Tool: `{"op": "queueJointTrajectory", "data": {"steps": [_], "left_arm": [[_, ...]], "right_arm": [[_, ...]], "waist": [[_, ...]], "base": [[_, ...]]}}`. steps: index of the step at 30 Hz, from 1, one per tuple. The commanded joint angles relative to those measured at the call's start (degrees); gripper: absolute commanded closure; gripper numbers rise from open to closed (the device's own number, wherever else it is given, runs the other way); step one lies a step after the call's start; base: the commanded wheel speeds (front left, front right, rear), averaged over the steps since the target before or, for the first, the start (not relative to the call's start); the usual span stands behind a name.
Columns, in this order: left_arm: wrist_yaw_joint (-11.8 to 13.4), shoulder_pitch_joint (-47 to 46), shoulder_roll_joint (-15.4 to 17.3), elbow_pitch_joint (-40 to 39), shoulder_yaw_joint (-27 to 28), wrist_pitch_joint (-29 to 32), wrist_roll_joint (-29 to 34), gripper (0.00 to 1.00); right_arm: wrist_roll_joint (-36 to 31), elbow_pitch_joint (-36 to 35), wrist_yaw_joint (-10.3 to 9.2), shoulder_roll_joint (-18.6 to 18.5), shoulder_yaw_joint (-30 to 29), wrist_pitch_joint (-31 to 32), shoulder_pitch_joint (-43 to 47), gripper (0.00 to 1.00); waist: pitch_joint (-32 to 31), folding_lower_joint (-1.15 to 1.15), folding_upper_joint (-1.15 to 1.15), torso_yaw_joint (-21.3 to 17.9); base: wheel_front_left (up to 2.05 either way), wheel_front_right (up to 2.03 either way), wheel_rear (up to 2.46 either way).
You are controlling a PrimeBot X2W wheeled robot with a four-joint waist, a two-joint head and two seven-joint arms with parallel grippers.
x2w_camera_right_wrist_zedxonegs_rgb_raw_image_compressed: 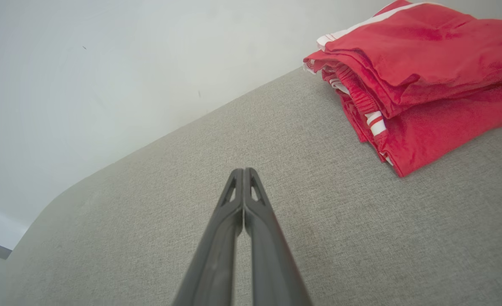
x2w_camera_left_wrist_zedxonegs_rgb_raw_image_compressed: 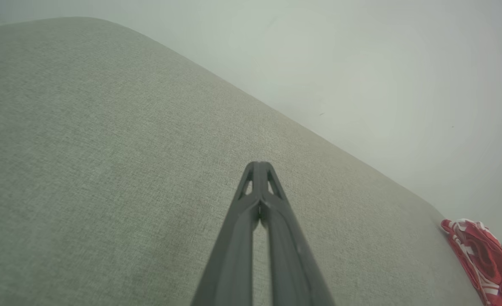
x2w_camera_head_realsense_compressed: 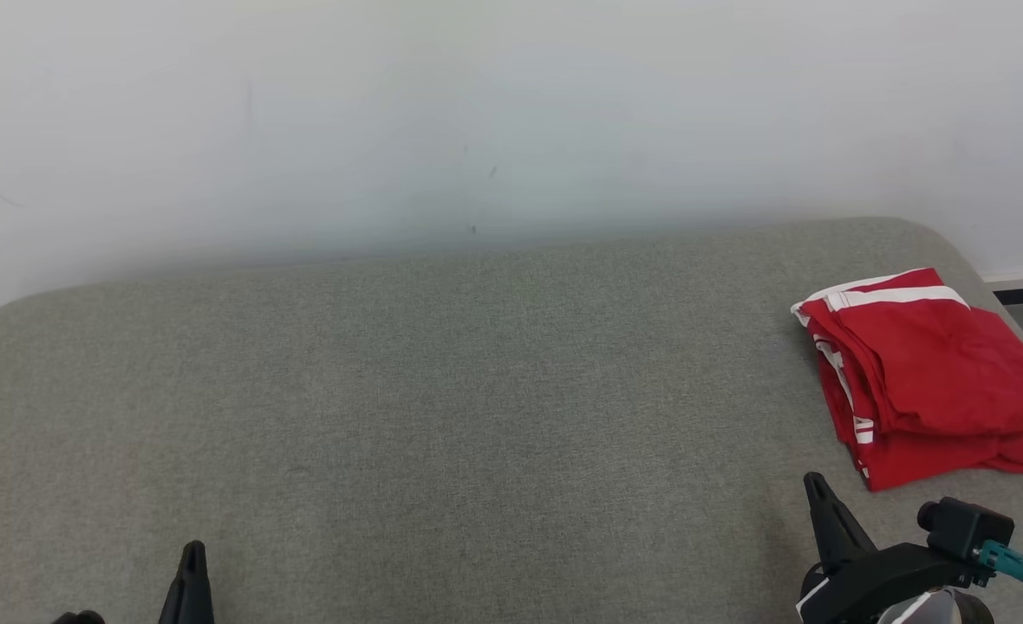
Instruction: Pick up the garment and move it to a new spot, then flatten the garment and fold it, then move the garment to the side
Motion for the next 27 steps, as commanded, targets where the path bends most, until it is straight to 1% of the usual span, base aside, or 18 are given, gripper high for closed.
{"op": "queueJointTrajectory", "data": {"steps": [1,11,15,27], "left_arm": [[0.0,-1.8,0.4,-1.2,-0.1,0.6,-2.6,1.0],[0.0,-2.4,0.5,-1.7,-0.3,2.8,-11.3,1.0],[0.0,-2.6,0.5,-1.8,-0.3,3.5,-13.7,1.0],[0.0,-3.4,0.6,-2.4,-0.5,6.0,-23.3,1.0]], "right_arm": [[2.5,-1.3,0.01,0.0,-0.7,0.3,-1.0,1.0],[10.7,-2.5,0.01,0.8,-2.2,1.5,-0.8,1.0],[13.0,-2.8,0.01,1.0,-2.6,1.8,-0.7,1.0],[22.2,-4.1,0.02,1.9,-4.4,3.2,-0.5,1.0]], "waist": [[0.1,0.0,0.0,0.0],[0.4,0.0,0.0,0.3],[0.5,0.0,0.0,0.4],[0.9,0.0,0.0,0.7]], "base": [[0.0,0.0,0.0],[0.0,0.0,0.0],[0.0,0.0,0.0],[0.0,0.0,0.0]]}}
